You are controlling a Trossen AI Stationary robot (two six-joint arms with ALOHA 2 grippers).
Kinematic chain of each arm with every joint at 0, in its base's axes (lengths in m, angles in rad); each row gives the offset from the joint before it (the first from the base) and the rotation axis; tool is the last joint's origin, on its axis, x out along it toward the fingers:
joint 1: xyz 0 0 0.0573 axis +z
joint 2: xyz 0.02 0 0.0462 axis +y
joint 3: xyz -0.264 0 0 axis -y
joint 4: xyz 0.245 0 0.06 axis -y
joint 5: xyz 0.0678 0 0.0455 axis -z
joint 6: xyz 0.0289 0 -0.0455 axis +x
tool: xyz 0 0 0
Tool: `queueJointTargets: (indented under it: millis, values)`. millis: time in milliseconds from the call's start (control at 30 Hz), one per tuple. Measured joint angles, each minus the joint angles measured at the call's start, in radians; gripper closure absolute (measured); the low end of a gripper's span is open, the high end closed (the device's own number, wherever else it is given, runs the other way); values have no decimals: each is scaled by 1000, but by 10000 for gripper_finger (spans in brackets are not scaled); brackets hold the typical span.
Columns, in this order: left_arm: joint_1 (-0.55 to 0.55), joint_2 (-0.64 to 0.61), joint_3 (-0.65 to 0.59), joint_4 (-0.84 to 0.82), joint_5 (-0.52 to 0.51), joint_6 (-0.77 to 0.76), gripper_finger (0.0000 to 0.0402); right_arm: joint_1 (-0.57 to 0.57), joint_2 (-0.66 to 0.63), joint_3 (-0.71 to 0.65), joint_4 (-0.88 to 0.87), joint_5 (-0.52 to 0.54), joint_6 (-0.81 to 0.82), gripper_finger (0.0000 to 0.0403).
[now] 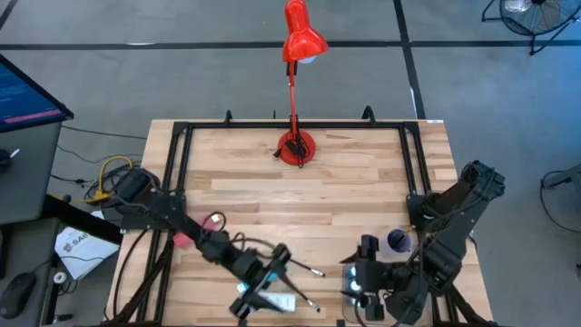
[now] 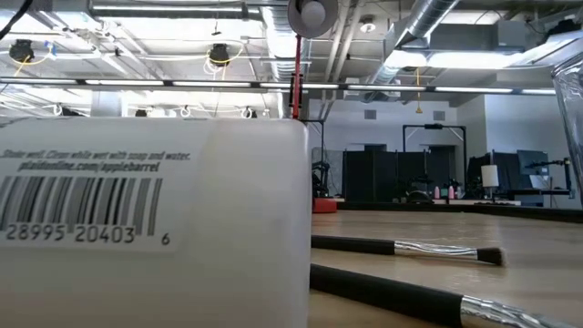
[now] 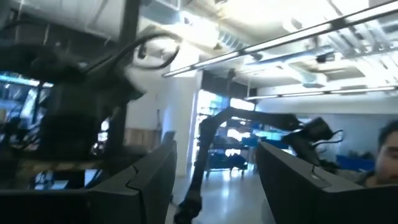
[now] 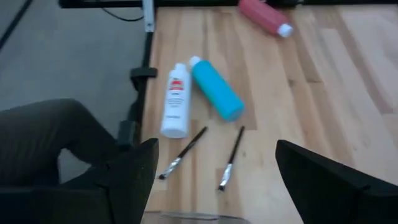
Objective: Pick & Place Paint Supplies
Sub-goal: Adjust the black paint bottle in the transparent bin
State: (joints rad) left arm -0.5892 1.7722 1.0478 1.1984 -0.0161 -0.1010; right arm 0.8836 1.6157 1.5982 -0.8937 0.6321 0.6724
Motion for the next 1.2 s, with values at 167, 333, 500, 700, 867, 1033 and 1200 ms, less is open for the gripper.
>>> queueJointTargets:
  millis: [167,333,500,700,867,1033,1200]
  values:
    - [-60,-45,0,-109,-114,98,192,28,4,0,97,-7,-119,88]
    - [-85,-66,1,-119,-180,173,192,57,4,0,308,-7,-459,88]
    - [-72,-68,0,-127,-194,177,192,85,4,0,408,-75,-658,88]
    - [-59,-68,0,-159,-195,172,192,64,4,0,493,-404,-775,88]
    - [-60,-68,0,-162,-194,172,192,16,4,0,550,-759,-867,88]
    - [-60,-68,0,-163,-194,168,192,-58,-29,-31,534,-986,-916,88]
    - [-60,-68,0,-167,-196,168,192,-161,-145,-208,632,-1145,-944,88]
